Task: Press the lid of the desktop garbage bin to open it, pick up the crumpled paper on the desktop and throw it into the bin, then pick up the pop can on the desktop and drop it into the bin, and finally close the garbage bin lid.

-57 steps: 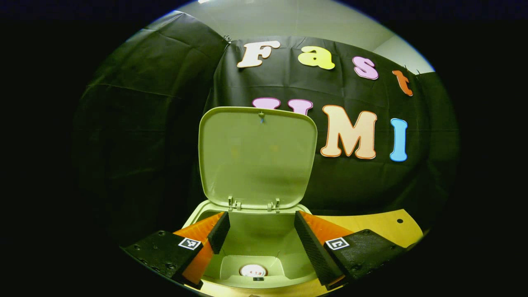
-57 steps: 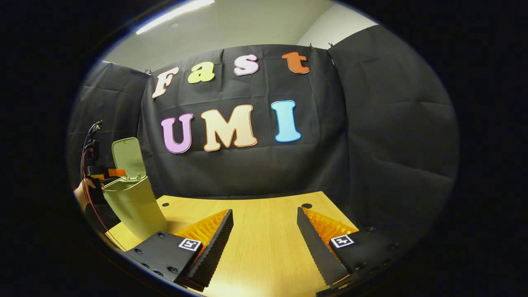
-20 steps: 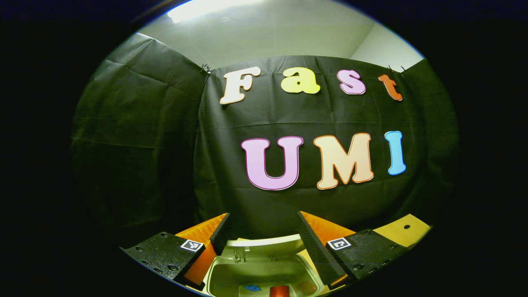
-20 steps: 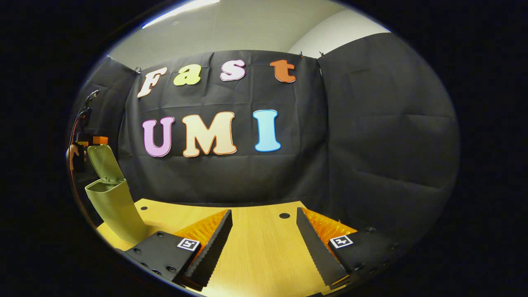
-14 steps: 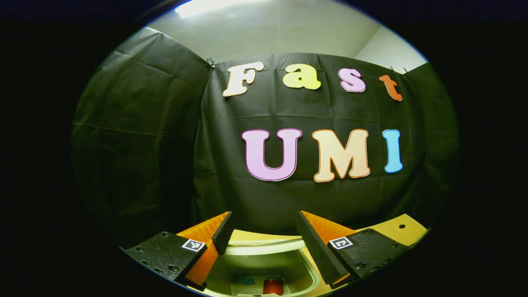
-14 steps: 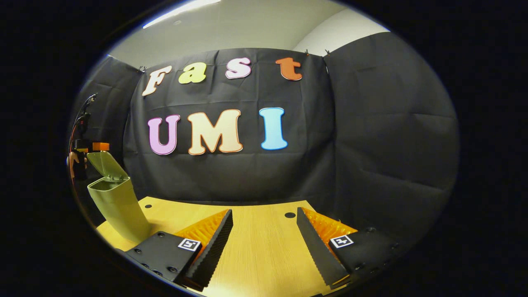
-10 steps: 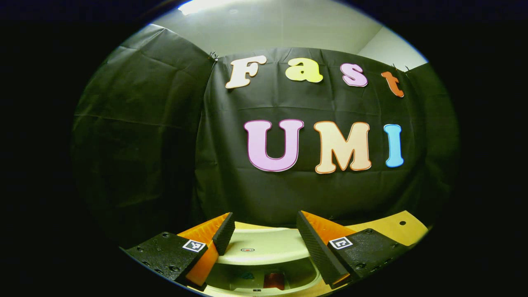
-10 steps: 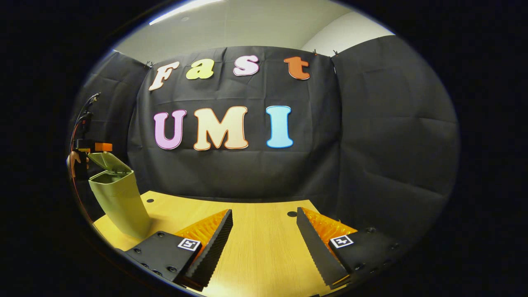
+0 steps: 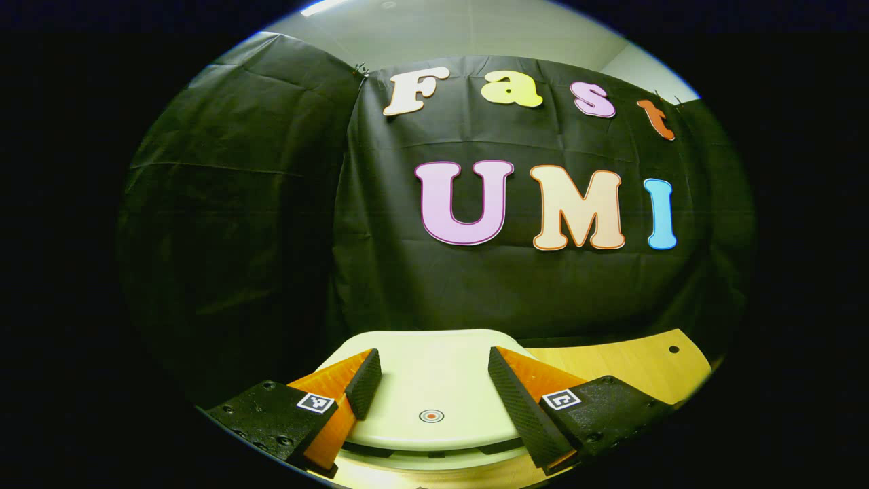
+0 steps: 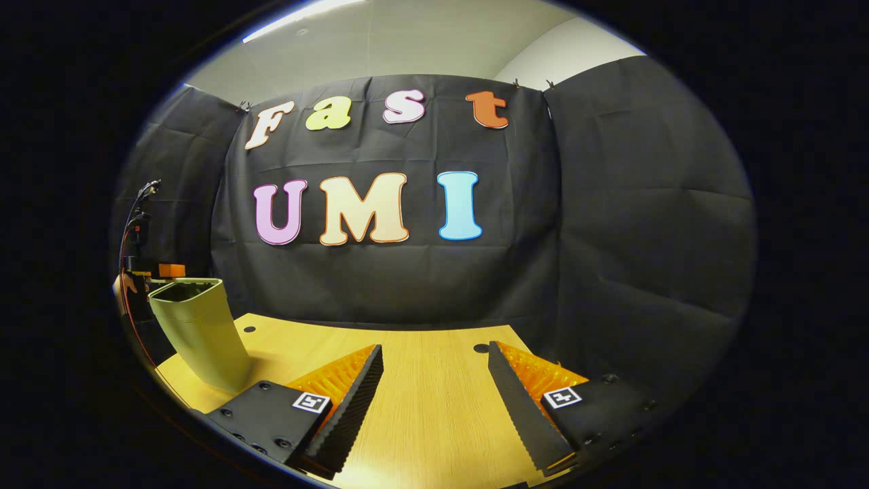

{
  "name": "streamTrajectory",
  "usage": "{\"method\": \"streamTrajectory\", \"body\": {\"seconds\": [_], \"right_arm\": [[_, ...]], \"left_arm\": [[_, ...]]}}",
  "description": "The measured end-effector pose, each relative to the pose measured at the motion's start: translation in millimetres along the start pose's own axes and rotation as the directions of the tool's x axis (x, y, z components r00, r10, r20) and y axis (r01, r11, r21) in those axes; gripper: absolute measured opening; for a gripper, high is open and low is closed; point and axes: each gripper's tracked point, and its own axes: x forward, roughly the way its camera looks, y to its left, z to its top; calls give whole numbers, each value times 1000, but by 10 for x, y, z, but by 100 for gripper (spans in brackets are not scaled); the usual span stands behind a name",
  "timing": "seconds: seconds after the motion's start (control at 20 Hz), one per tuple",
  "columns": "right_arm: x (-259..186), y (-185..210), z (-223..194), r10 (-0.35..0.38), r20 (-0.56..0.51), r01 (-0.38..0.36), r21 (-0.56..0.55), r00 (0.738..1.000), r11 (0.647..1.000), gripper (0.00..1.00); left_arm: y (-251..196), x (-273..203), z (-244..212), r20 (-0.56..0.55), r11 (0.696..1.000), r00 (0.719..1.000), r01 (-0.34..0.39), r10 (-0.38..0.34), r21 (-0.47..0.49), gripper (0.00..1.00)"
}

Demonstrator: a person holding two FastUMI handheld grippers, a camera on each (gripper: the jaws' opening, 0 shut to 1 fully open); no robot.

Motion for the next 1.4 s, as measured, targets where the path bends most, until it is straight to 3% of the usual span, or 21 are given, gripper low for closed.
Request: {"method": "streamTrajectory", "body": {"seconds": [0.2, 0.45, 0.6, 0.9, 1.05, 1.25, 1.4], "right_arm": [[-18, 7, -18, 1, -7, -1, -7, 1000, 1000, 98], [-3, 55, -48, 8, -13, -8, -8, 1000, 1000, 98], [16, 77, -81, 15, -15, -14, 9, 1000, 1000, 98], [8, 79, -80, 24, -9, -24, 15, 1000, 1000, 98], [-27, 56, 28, 21, 16, -22, 26, 1000, 999, 98], [-89, 83, 146, 31, 48, -32, 38, 998, 999, 98], [-138, 195, 258, 52, 78, -57, 59, 996, 997, 98]], "left_arm": [[-8, -25, -186, -35, 1000, 999, 10, -10, 1, 93], [-15, -9, -229, -69, 1000, 997, 21, -22, -6, 94], [-52, -11, -358, -124, 999, 992, 31, -25, 43, 95], [-48, -67, -246, -69, 999, 997, 40, -40, 2, 94], [-171, -252, 226, 101, 999, 994, 35, -33, -22, 92], [-597, -640, 831, 319, 996, 944, 83, -88, 29, 92], [-1066, -883, 895, 355, 984, 918, 176, -178, 37, 90]]}}
